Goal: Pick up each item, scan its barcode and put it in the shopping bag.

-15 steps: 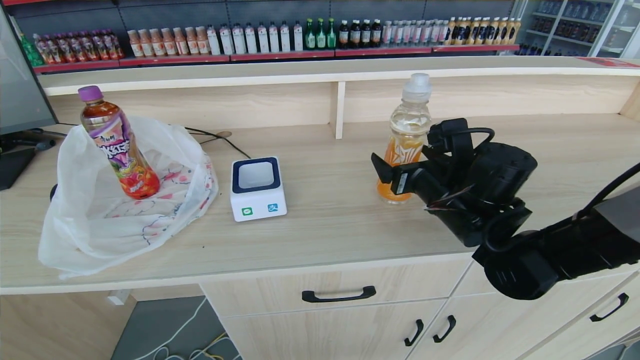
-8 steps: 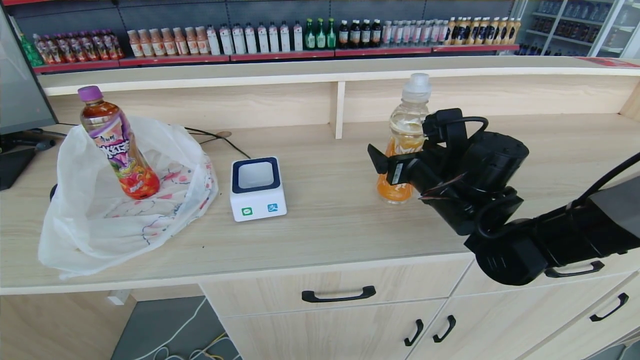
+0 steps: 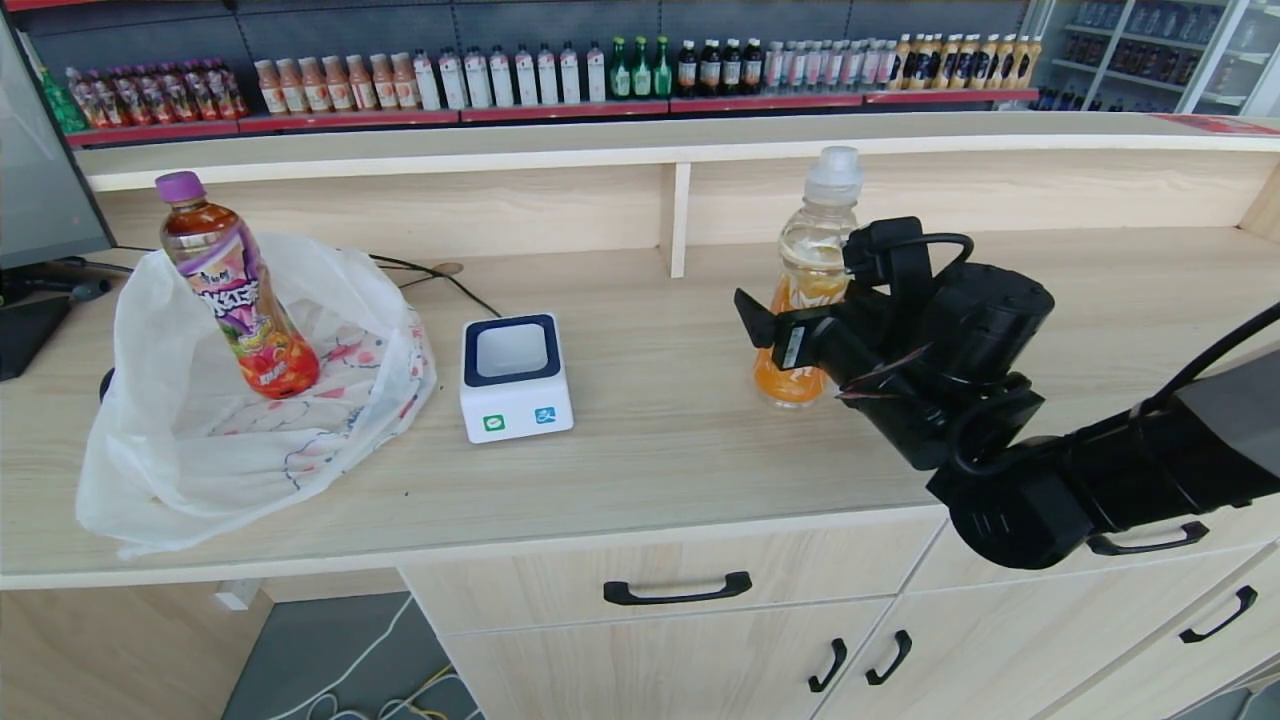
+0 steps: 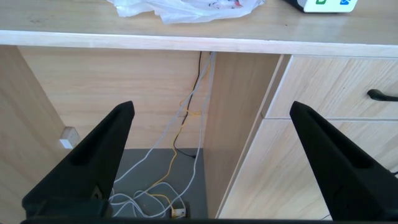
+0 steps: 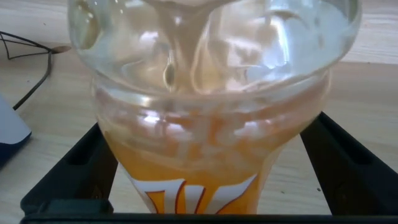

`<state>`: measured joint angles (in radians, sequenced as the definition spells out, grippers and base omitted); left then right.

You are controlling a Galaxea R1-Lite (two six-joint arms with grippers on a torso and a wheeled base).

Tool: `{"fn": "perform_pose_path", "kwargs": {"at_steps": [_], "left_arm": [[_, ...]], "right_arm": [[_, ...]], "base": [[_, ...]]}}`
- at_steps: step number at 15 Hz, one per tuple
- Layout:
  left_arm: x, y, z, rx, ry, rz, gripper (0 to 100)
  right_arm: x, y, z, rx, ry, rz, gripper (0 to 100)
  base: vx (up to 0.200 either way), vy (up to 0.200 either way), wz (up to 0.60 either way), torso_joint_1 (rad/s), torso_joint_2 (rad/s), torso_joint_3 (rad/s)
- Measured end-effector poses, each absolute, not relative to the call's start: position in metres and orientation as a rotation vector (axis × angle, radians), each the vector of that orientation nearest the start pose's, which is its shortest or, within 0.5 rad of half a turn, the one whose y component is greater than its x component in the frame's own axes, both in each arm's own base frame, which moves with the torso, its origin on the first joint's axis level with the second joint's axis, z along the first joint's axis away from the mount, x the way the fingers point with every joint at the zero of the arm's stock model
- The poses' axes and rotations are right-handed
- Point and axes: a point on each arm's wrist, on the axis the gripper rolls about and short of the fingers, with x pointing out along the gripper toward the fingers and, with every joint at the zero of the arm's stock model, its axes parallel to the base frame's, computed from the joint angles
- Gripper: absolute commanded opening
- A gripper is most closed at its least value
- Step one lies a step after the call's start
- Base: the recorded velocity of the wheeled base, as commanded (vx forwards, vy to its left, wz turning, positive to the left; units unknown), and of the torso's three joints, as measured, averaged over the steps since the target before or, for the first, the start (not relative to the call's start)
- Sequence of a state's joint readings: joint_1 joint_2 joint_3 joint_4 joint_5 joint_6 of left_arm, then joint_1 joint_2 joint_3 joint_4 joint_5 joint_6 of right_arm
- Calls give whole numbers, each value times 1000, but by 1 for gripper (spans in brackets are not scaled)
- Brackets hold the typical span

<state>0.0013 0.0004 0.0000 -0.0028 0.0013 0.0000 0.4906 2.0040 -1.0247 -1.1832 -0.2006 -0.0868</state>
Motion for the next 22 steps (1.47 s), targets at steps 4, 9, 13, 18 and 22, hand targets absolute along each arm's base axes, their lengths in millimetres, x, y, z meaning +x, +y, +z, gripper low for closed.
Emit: {"fn": "perform_pose_path", "kwargs": {"at_steps": [4,9,13,18,22], "left_arm": [[-23,0,76,0,-1,2,100],[-23,0,76,0,-2,2,100],[-23,0,76,0,-1,3,100],[-23,0,76,0,-2,2,100],[-23,0,76,0,-1,3,100]], "right_arm": [[343,178,193,-12,-214,280,0],[342,177,197,-8,-224,277,0],[341,176,199,-7,-228,278,0],[339,175,203,-3,-237,278,0],[335,173,208,-1,-246,275,0]], "base": [[0,0,0,0,0,0],[0,0,0,0,0,0],[0,0,0,0,0,0],[0,0,0,0,0,0],[0,0,0,0,0,0]]}}
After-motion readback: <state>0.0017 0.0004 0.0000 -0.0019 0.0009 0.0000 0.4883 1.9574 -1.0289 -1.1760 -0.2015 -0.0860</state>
